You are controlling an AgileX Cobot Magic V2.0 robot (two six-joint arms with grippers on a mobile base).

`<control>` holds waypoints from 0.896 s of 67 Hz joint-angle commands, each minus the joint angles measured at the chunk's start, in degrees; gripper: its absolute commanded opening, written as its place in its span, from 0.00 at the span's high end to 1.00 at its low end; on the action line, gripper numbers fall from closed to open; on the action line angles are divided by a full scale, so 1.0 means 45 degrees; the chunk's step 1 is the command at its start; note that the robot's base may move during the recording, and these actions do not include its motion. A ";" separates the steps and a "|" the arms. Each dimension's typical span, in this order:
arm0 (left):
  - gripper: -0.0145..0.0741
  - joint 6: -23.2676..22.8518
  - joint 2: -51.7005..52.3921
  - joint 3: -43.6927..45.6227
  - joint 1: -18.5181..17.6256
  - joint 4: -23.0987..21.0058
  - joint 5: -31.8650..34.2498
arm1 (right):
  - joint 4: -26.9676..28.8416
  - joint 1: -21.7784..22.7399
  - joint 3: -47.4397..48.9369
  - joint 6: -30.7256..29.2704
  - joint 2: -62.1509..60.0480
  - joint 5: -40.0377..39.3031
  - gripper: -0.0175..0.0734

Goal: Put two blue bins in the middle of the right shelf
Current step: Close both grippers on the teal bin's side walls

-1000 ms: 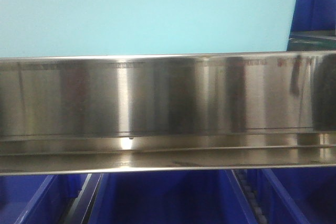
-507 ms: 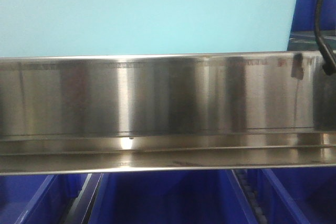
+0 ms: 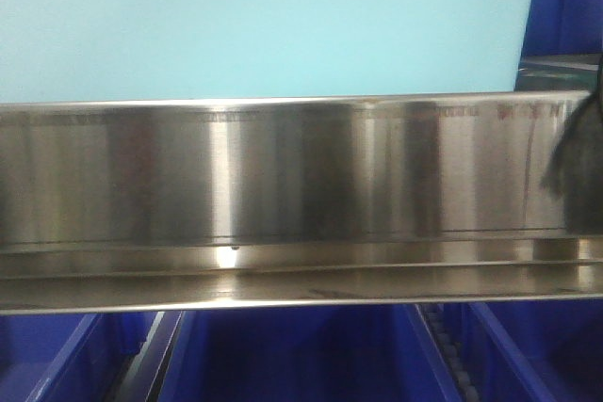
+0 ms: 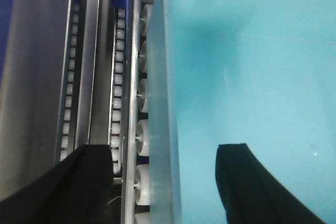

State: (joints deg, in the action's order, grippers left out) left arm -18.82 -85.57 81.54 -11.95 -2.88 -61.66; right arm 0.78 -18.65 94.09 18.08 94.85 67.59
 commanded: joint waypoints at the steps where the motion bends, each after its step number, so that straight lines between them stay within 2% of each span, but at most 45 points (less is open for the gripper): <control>1: 0.45 -0.0060 -0.0137 0.0106 0.0056 -0.0176 -0.0065 | -0.0030 0.0034 0.0079 -0.0160 0.0333 0.0294 0.51; 13: 0.46 -0.0060 -0.0443 0.0106 0.0151 -0.0362 -0.0072 | -0.0010 0.0034 0.0079 -0.0160 0.0462 0.0391 0.51; 18: 0.48 -0.0060 -0.0495 0.0106 0.0204 -0.0590 -0.0099 | -0.0010 0.0034 0.0079 -0.0160 0.0518 0.0275 0.55; 25: 0.59 -0.0060 -0.0523 0.0106 0.0204 -0.0688 -0.0163 | -0.0010 0.0034 0.0079 -0.0160 0.0663 0.0299 0.70; 31: 0.76 -0.0060 -0.0523 0.0106 0.0204 -0.0688 -0.0188 | 0.0020 0.0034 0.0079 -0.0160 0.0727 0.0299 0.86; 34: 0.84 0.0104 -0.0523 0.0106 0.0204 -0.0727 -0.0153 | 0.0020 0.0034 0.0079 -0.0160 0.0747 0.0299 0.98; 35: 0.87 0.0168 -0.0523 0.0106 0.0204 -0.0757 -0.0118 | 0.0020 0.0034 0.0079 -0.0160 0.0747 0.0299 0.99; 38: 0.96 0.0269 -0.0523 0.0106 0.0204 -0.0822 -0.0080 | 0.0020 0.0034 0.0079 -0.0160 0.0747 0.0276 0.99; 53: 0.96 0.0508 -0.0477 0.0308 0.0158 -0.1001 -0.0562 | -0.0174 0.0006 0.0143 -0.0160 0.0447 0.0128 0.99; 60: 0.96 0.0510 -0.0359 0.0876 -0.0105 -0.0719 -0.0627 | -0.0582 -0.0113 0.0150 0.0007 -0.0040 -0.0133 0.99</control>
State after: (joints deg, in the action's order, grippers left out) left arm -16.97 -87.98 82.81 -11.45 -5.92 -64.50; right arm 1.58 -18.97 94.36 17.97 97.12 68.38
